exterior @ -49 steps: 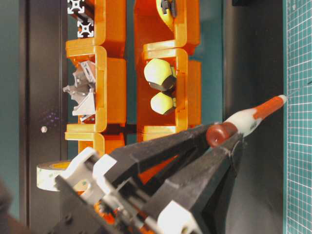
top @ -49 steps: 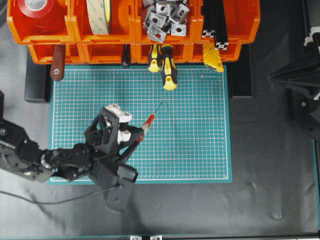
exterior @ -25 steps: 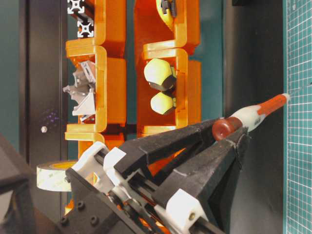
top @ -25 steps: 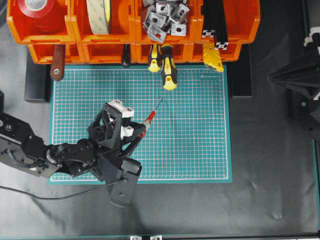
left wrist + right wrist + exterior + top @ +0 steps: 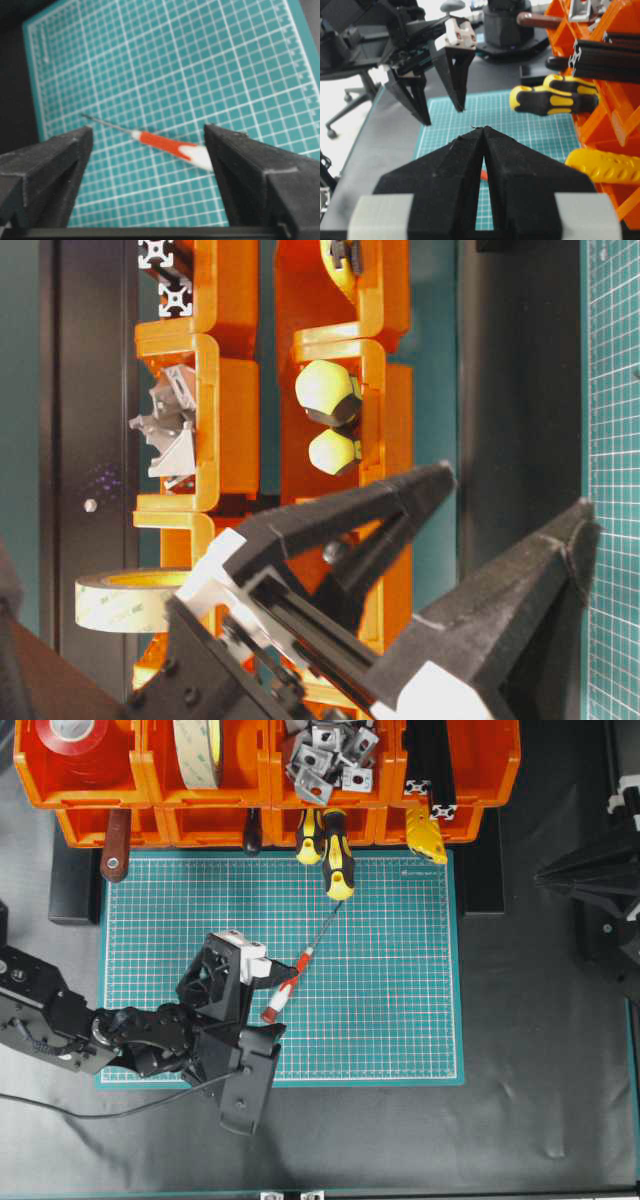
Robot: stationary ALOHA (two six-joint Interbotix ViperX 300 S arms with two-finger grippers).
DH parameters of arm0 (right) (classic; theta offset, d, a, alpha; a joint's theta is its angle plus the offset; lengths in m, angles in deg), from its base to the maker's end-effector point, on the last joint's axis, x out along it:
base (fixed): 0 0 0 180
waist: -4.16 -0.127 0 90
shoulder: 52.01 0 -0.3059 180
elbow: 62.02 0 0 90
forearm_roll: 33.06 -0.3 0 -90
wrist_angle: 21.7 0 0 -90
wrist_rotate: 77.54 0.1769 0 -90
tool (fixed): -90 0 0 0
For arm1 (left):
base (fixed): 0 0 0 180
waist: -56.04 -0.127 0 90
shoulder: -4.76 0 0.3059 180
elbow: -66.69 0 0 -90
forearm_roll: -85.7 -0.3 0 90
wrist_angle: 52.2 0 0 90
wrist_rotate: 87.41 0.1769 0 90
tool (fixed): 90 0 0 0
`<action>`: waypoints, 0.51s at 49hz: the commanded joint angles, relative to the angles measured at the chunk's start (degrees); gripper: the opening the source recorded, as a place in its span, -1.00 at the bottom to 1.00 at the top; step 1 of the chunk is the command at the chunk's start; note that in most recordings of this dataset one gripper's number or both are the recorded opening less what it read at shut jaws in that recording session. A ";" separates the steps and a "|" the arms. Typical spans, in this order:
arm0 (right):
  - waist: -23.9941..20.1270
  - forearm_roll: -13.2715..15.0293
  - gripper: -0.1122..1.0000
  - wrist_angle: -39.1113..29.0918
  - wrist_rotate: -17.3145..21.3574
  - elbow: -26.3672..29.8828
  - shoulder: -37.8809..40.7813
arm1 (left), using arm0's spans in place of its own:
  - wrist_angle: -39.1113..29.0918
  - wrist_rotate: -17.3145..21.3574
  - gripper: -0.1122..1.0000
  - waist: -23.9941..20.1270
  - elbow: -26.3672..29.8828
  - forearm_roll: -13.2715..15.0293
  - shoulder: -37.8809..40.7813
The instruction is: Pick red screwdriver from container rack with left arm.
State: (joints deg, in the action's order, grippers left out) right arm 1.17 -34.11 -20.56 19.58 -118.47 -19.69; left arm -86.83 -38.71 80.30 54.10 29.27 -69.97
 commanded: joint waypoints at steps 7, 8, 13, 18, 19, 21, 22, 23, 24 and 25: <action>-0.09 -0.09 -0.79 0.18 0.00 2.02 0.44 | 0.00 -5.89 0.76 -0.09 -0.44 -0.26 -5.27; -0.09 -0.09 -0.79 0.18 0.00 2.02 0.44 | 0.00 -6.42 0.76 -0.09 -0.62 -0.26 -5.98; -0.09 0.00 -0.79 0.26 0.00 2.02 0.44 | 0.00 -8.79 0.75 0.09 -1.58 -0.26 -9.93; -0.09 -0.09 -0.79 0.26 0.00 2.02 0.44 | 0.18 -12.13 0.75 0.53 -2.90 -0.26 -15.29; -0.09 -0.09 -0.79 0.26 0.00 2.11 0.44 | 0.26 -12.66 0.75 0.70 -3.34 -0.26 -16.44; -0.09 -0.09 -0.79 0.35 0.00 2.11 0.35 | 0.26 -13.80 0.75 1.14 -4.04 -0.18 -18.81; -0.09 -0.09 -0.79 0.35 0.00 2.11 0.35 | 0.26 -14.33 0.75 1.23 -4.48 -0.26 -20.21; -0.09 0.00 -0.79 0.26 0.00 2.11 0.18 | 0.26 -14.94 0.75 1.41 -4.92 -0.18 -21.36; -0.09 0.00 -0.79 0.26 0.00 2.20 0.18 | 0.26 -15.47 0.75 1.49 -5.45 -0.26 -22.68; -0.09 0.00 -0.79 0.35 0.00 2.20 0.18 | 0.26 -15.91 0.75 1.67 -5.98 -0.18 -24.08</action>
State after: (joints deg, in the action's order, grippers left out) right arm 1.17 -34.03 -20.56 19.58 -118.47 -19.77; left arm -86.83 -52.95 81.27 49.18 29.27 -87.37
